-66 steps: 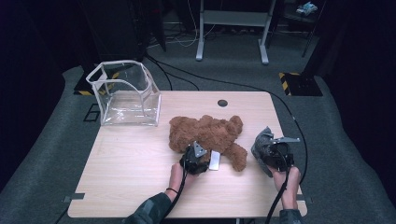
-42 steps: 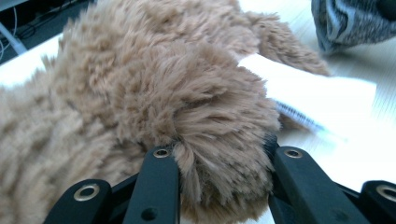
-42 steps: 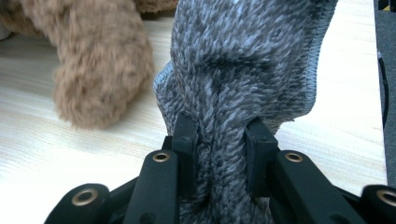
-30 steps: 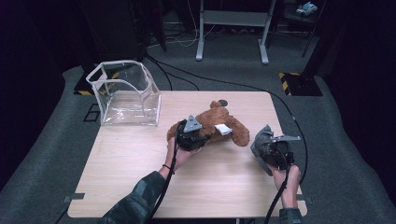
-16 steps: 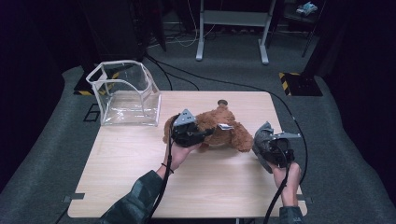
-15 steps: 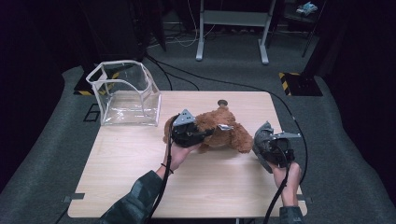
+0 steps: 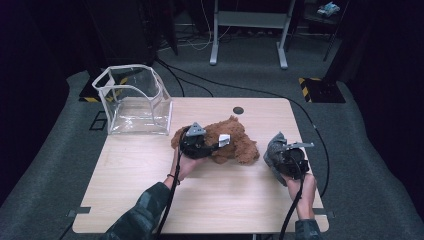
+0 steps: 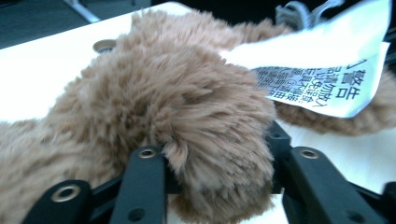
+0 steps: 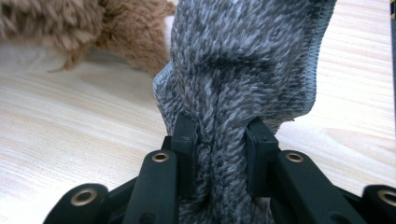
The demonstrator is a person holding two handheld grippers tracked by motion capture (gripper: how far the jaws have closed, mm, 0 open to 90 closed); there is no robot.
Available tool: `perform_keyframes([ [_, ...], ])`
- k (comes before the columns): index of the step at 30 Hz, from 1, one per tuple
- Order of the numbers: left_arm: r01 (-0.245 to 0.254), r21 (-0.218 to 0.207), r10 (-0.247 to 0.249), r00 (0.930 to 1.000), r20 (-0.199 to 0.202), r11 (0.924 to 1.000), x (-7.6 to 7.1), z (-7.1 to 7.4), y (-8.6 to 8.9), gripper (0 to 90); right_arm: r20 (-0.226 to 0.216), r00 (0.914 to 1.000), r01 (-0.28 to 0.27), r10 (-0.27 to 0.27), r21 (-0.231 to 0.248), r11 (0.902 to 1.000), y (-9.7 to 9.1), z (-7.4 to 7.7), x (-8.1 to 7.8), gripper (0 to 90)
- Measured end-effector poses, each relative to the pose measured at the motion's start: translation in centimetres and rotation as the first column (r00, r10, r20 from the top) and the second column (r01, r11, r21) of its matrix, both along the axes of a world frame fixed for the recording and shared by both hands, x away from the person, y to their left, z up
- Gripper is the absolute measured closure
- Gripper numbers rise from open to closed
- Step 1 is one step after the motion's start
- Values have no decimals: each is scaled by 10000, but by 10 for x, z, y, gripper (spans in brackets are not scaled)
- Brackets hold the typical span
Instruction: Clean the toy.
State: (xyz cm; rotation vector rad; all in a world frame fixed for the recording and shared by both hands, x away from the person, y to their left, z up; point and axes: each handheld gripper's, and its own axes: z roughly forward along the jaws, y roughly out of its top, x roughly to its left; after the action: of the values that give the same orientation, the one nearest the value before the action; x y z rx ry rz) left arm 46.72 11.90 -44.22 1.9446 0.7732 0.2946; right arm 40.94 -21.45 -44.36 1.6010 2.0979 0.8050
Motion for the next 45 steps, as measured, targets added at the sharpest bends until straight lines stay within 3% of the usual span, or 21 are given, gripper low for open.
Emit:
perform_keyframes([
  [2, -129, 261, 126, 9998, 128, 9996, -1, -2, -1, 549, 0, 10000, -44, 44, -12, 10000, 0, -1, 1, 705],
  [4, -247, 201, 247, 9997, -6, 9995, -2, -3, -3, 496, 19, 10000, 7, -7, -39, 10000, 1, -2, 1, 704],
  [7, -478, 539, 460, 9983, 348, 9974, -5, -4, -6, 440, -64, 10000, 13, -13, 1, 10000, 0, -3, 0, 704],
  [9, -700, 547, 674, 9966, 473, 9960, -9, -6, -8, 402, -10, 10000, 39, -39, -36, 10000, -2, -4, 0, 704],
  [15, -1100, 1053, 1048, 9930, 536, 9883, -18, -23, -15, 353, -152, 9998, 109, -108, 52, 9999, -4, -7, -2, 704],
  [18, -1458, 1533, 1404, 9891, 455, 9774, -14, -35, -22, 334, -157, 9998, 86, -85, 60, 9999, -4, -9, -1, 704],
  [22, -2107, 1625, 2044, 9774, 545, 9640, -6, -43, -28, 323, -116, 9999, -14, 14, 8, 10000, -4, -10, -1, 704],
  [26, -2516, 1995, 2457, 9678, 541, 9470, 5, -46, -33, 310, -196, 9998, 41, -41, 39, 10000, -3, -11, -1, 704],
  [29, -3029, 2074, 2883, 9525, 979, 9302, 8, -46, -38, 302, -179, 9998, 25, -24, 39, 10000, -3, -11, -1, 704],
  [32, -3300, 2103, 3094, 9426, 1253, 9203, 10, -45, -42, 278, -171, 9998, 32, -31, 63, 10000, -4, -11, -2, 704],
  [35, -3250, 2266, 3042, 9447, 1223, 9181, 14, -46, -47, 282, -118, 9999, 22, -21, 48, 10000, -5, -10, -2, 703],
  [37, -3182, 2340, 2987, 9473, 1155, 9187, 16, -48, -50, 365, -81, 10000, 3, -2, 63, 10000, -5, -9, -2, 703],
  [41, -2928, 2295, 2800, 9560, 871, 9282, 15, -52, -50, 608, -95, 9999, 59, -58, 97, 9999, -6, -9, -4, 703],
  [45, -2592, 1979, 2549, 9658, 473, 9453, 15, -58, -40, 717, -70, 9999, 100, -99, 96, 9999, -8, -8, -5, 703],
])
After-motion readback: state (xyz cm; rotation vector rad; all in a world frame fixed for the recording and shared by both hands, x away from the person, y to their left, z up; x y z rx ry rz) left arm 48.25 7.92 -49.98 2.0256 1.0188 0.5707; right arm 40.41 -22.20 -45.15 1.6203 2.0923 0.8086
